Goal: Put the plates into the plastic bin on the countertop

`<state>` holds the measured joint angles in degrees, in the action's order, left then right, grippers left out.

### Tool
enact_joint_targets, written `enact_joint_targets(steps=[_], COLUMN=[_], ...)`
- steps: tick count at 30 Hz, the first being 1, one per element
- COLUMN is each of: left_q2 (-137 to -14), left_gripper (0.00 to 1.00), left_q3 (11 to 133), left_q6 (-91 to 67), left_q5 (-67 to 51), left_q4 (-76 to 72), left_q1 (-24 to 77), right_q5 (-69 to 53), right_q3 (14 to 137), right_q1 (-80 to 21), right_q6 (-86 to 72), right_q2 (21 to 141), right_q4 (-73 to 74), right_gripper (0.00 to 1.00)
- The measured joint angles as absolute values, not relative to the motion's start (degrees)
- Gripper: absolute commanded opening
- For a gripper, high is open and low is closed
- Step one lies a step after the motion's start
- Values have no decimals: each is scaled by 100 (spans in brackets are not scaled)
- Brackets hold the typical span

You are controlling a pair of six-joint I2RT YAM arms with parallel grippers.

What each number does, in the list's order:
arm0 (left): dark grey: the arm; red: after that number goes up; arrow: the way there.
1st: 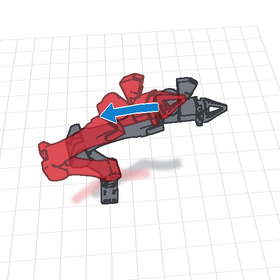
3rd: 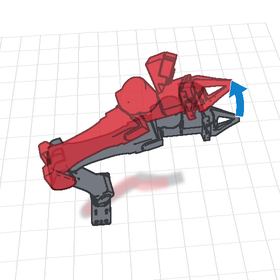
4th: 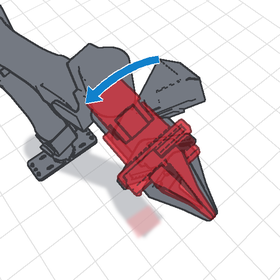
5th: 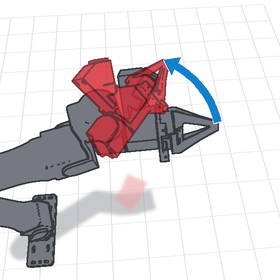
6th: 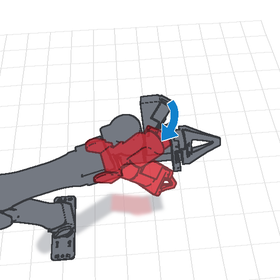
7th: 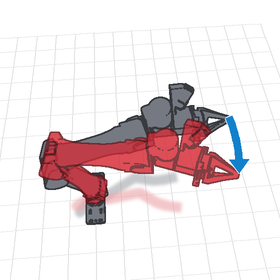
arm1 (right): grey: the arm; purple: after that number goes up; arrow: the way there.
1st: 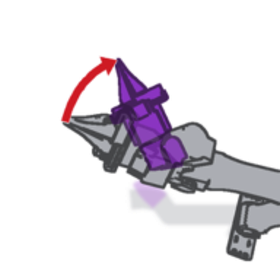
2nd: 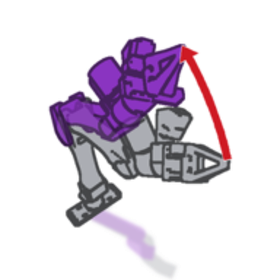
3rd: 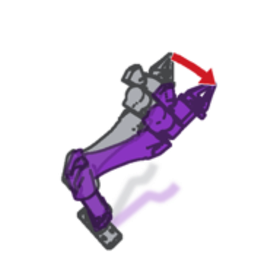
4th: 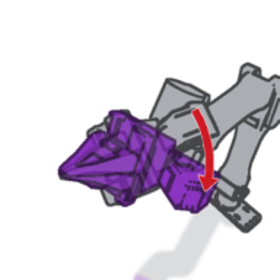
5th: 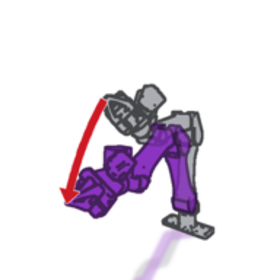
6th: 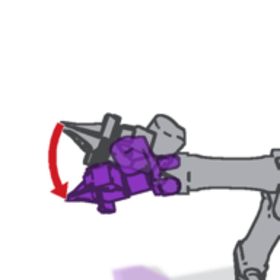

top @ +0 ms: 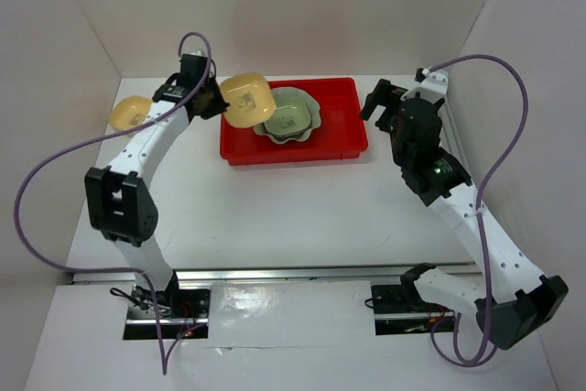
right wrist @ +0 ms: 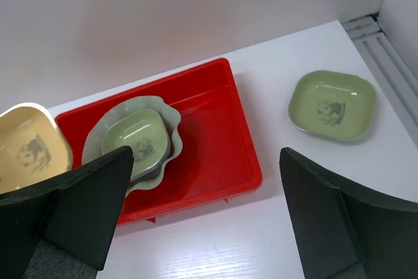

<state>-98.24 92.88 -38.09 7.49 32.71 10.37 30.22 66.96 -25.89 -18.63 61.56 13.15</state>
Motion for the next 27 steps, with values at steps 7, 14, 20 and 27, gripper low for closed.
enact_joint_targets(steps=[7,14,20,27], left_q2=[-11426,-12508,-12855,-12897], left_gripper=[0,7,37,100], left_q3=[10503,11338,11504,11507], left_q6=[-3785,-3767,-3778,-3745], left_q5=[-3,-220,-373,-399], left_q4=[2781,2797,2816,2711], left_q1=[1439,1619,1640,1640], right_q5=[3398,3218,2687,2016], right_q3=[5800,4886,4766,5295], right_q1=[-2523,-1597,-615,646], right_q6=[-2211,-2729,-2958,-2867], right_q2=[5776,6040,6351,7575], right_q4=[1382,1409,1328,1212], right_gripper=[100,100,100,100])
